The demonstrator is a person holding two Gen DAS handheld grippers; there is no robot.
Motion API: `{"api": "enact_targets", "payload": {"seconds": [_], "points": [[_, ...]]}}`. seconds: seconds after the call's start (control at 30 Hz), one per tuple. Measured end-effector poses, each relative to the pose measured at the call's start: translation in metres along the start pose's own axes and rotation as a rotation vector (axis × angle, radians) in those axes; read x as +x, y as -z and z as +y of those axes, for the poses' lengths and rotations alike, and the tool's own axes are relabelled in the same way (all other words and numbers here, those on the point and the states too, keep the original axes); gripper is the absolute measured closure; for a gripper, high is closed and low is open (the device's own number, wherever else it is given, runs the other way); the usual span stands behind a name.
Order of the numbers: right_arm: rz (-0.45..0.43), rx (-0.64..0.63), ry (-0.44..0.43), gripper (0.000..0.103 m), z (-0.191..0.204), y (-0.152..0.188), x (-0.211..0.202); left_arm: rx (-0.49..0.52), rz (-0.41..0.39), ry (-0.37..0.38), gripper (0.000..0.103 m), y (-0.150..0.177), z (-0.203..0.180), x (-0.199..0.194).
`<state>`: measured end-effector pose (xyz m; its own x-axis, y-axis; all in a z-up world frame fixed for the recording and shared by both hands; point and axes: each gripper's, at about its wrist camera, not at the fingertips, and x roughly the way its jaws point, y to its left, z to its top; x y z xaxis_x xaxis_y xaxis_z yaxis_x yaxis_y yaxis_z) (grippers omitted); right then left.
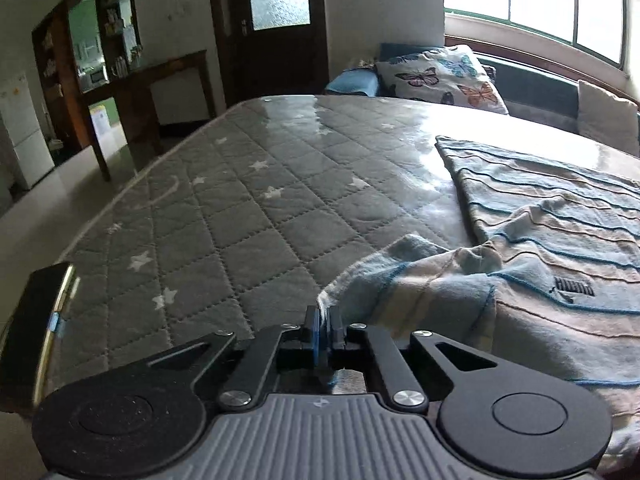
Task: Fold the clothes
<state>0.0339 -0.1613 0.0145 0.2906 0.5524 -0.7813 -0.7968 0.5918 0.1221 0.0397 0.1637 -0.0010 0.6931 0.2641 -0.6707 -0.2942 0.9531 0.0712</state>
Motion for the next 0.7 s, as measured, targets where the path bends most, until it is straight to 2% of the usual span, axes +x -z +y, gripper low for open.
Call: {"api": "enact_targets", "payload": {"seconds": [0.17, 0.27, 0.37, 0.43, 0.5, 0.57, 0.7], "points": [[0.003, 0.031, 0.009, 0.052, -0.004, 0.014, -0.013, 0.016, 0.009, -0.034, 0.099, 0.001, 0.002, 0.0], [0.0, 0.037, 0.008, 0.053, -0.004, 0.016, -0.02, 0.018, 0.013, -0.048, 0.095, -0.003, 0.001, -0.004], [-0.027, 0.045, 0.01, 0.053, -0.004, 0.014, -0.027, 0.045, -0.021, -0.038, 0.093, -0.007, -0.008, -0.019], [-0.057, 0.054, 0.016, 0.053, -0.006, 0.011, -0.03, 0.074, -0.04, 0.003, 0.087, -0.01, -0.02, -0.03], [-0.069, 0.066, 0.029, 0.053, -0.009, 0.009, -0.028, 0.117, -0.07, 0.054, 0.074, -0.013, -0.036, -0.04], [-0.081, 0.077, 0.043, 0.053, -0.012, 0.006, -0.027, 0.162, -0.096, 0.112, 0.069, -0.014, -0.054, -0.049], [-0.132, 0.111, 0.069, 0.053, -0.021, 0.002, -0.033, 0.267, -0.099, 0.248, 0.069, -0.008, -0.097, -0.054]]}}
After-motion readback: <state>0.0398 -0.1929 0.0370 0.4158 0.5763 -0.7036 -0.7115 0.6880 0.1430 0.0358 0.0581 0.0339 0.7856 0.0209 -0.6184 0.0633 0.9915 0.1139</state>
